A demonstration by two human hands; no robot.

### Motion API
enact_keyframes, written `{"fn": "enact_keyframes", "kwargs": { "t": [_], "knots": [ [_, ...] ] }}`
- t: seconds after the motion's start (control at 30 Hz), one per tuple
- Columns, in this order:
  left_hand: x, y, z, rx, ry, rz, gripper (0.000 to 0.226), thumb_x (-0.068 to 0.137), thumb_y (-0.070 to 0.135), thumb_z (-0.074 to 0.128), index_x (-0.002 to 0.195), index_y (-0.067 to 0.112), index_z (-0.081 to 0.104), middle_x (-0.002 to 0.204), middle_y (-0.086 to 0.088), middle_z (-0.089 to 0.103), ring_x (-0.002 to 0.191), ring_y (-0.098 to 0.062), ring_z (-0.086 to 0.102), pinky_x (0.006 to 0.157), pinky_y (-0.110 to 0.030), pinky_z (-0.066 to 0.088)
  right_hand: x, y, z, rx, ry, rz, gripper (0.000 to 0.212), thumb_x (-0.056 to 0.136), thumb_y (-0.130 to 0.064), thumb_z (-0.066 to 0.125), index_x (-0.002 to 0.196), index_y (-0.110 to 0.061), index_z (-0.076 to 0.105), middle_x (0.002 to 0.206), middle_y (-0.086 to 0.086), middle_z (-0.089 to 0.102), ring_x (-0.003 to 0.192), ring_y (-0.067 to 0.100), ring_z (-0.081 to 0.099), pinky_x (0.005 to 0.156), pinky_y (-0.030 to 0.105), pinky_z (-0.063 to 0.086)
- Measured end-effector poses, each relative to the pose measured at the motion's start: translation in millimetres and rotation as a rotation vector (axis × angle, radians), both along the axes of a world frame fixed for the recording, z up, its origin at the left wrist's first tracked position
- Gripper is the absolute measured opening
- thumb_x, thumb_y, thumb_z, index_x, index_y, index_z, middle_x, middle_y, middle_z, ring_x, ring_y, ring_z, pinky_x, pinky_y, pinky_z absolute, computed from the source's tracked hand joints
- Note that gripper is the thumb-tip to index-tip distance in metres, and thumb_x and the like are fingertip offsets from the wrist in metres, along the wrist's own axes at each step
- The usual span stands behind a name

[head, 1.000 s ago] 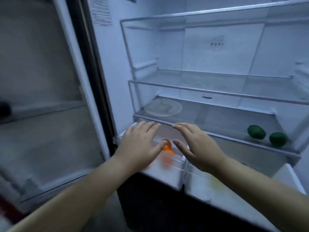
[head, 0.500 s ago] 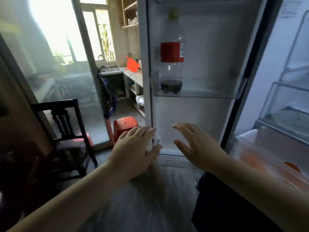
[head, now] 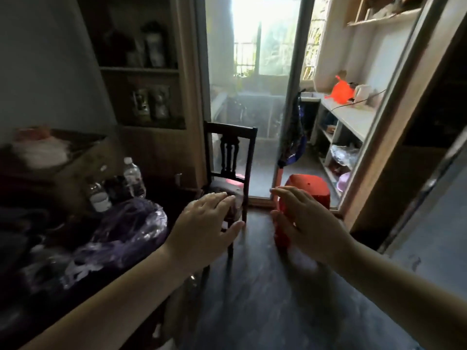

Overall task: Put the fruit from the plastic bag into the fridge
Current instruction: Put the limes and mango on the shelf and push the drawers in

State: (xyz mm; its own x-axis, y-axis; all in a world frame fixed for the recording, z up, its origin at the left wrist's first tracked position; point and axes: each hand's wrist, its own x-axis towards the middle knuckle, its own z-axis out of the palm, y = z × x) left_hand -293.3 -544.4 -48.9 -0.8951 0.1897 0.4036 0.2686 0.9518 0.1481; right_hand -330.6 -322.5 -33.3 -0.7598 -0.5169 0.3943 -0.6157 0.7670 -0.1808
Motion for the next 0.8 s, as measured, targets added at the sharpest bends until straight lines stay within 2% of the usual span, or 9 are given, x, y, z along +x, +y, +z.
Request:
{"fn": "enact_keyframes", "kwargs": {
  "t": [0.1, 0.17, 0.47, 0.63, 0.8],
  "knots": [
    [4.3, -46.3, -11.7, -0.035, -0.003, 0.12, 0.062, 0.085, 0.054, 0.036, 0.128, 0.013, 0.056, 0.13, -0.004, 0.057, 0.121, -0.022, 0.052, 0.099, -0.037, 0.042, -23.2, -43.2, -11.5, -0.035, -0.053, 0.13, 0.057, 0.092, -0.05, 0.033, 0.135, -0.015, 0.047, 0.132, 0.003, 0.053, 0.121, 0.02, 0.05, 0.099, 0.03, 0.043],
    [7.9, -73.2, -22.2, -0.028, -0.044, 0.193, 0.062, 0.087, 0.054, 0.035, 0.131, 0.014, 0.052, 0.133, -0.004, 0.054, 0.123, -0.022, 0.049, 0.101, -0.04, 0.043, -37.8, -70.6, -19.3, -0.037, -0.059, 0.219, 0.055, 0.092, -0.048, 0.034, 0.133, -0.014, 0.048, 0.13, 0.004, 0.054, 0.12, 0.021, 0.051, 0.098, 0.034, 0.045],
    [9.1, -124.0, -63.1, 0.002, -0.136, 0.505, 0.069, 0.087, 0.058, 0.026, 0.138, 0.015, 0.042, 0.14, -0.002, 0.047, 0.131, -0.019, 0.041, 0.104, -0.035, 0.036, -98.5, -135.4, -52.1, 0.001, -0.099, 0.486, 0.061, 0.092, -0.053, 0.027, 0.136, -0.016, 0.046, 0.135, -0.001, 0.051, 0.124, 0.017, 0.048, 0.098, 0.034, 0.046],
    [-12.7, -116.3, -83.3, 0.071, -0.164, 0.68, 0.058, 0.093, 0.047, 0.044, 0.141, 0.014, 0.038, 0.144, -0.002, 0.043, 0.134, -0.016, 0.036, 0.107, -0.031, 0.028, -134.4, -135.4, -70.8, -0.029, -0.176, 0.578, 0.059, 0.091, -0.052, 0.031, 0.133, -0.014, 0.049, 0.131, -0.001, 0.053, 0.121, 0.018, 0.05, 0.098, 0.034, 0.046],
    [-35.9, -101.8, -104.4, 0.161, -0.201, 0.785, 0.059, 0.094, 0.046, 0.042, 0.143, 0.016, 0.033, 0.147, 0.0, 0.038, 0.136, -0.015, 0.031, 0.109, -0.03, 0.028, -175.8, -140.4, -83.2, 0.032, -0.182, 0.679, 0.06, 0.091, -0.053, 0.032, 0.134, -0.014, 0.048, 0.132, -0.001, 0.053, 0.122, 0.018, 0.05, 0.095, 0.036, 0.048]
  ]
}}
